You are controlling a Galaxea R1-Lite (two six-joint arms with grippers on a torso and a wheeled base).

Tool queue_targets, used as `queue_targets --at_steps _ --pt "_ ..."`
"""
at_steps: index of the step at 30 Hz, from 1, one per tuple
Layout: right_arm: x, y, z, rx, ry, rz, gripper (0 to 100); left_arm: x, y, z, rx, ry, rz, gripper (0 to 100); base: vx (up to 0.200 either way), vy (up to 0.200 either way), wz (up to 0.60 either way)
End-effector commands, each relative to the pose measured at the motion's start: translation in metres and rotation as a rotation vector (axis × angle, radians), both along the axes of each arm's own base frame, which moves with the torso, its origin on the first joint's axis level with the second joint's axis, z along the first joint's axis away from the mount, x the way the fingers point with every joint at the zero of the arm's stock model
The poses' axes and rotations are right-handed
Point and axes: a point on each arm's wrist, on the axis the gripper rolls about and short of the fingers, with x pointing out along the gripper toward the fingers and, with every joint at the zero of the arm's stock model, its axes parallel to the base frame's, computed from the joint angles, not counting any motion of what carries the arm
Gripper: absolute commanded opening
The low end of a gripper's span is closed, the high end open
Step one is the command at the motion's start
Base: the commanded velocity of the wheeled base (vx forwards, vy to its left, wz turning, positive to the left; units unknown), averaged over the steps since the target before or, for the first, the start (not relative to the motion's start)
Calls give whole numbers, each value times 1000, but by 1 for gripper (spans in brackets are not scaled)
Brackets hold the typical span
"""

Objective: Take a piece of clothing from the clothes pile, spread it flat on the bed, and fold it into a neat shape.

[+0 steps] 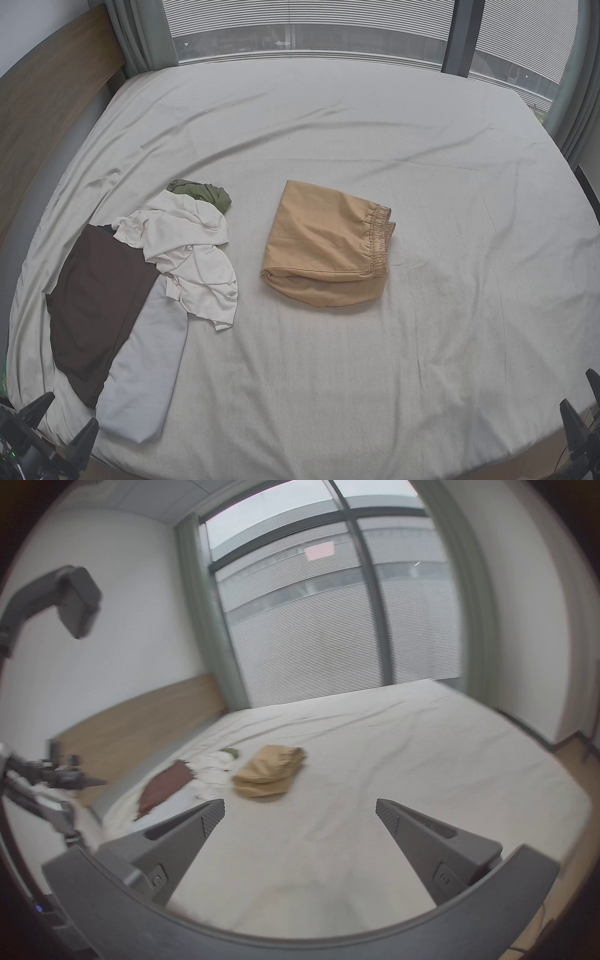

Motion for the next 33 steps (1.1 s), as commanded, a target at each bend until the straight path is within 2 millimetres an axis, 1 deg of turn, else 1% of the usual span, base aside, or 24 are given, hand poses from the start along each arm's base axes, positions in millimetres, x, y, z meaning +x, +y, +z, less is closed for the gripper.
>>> queue_targets --at_steps 1,5,6,9,10,12,14,16,20,22,26,30,32,33 --pt "-7 -2 -15 -62 -25 -164 100 -23 1 -16 58 -159 191 100 0 0 0" --pt "-7 -2 -15 -115 -28 -145 100 -24 0 -17 67 -157 175 100 0 0 0" --pt "-7 -1 -16 -150 -30 -99 100 -24 0 -17 67 -157 175 100 0 0 0" --pt "-7 2 -16 -175 -42 22 100 -24 0 -17 67 -157 173 100 0 0 0" --pt "-7 2 -16 -175 -42 21 100 -24 0 -17 67 -157 173 100 0 0 0" --pt "-7 1 -15 -159 -44 -30 100 -24 0 -17 68 -157 171 100 0 0 0" --pt "-7 -2 -15 -136 -30 -179 100 -24 1 -17 70 -165 165 100 0 0 0" --pt "-7 -4 -16 -129 -16 -256 100 -26 1 -18 69 -187 155 100 0 0 0" --pt "-8 -5 -16 -132 15 -274 100 -27 1 -18 61 -197 155 100 0 0 0" --pt "-9 -5 -16 -107 31 -302 100 -27 1 -18 62 -202 153 100 0 0 0" --pt "-9 -5 -15 -86 22 -305 100 -27 1 -18 62 -203 152 100 0 0 0" --pt "-9 -5 -16 -102 17 -305 100 -27 1 -18 63 -202 151 100 0 0 0" --pt "-9 -4 -15 -119 10 -269 100 -27 1 -18 65 -202 151 100 0 0 0" --pt "-8 -3 -15 -128 -1 -224 100 -27 1 -18 65 -204 151 100 0 0 0"
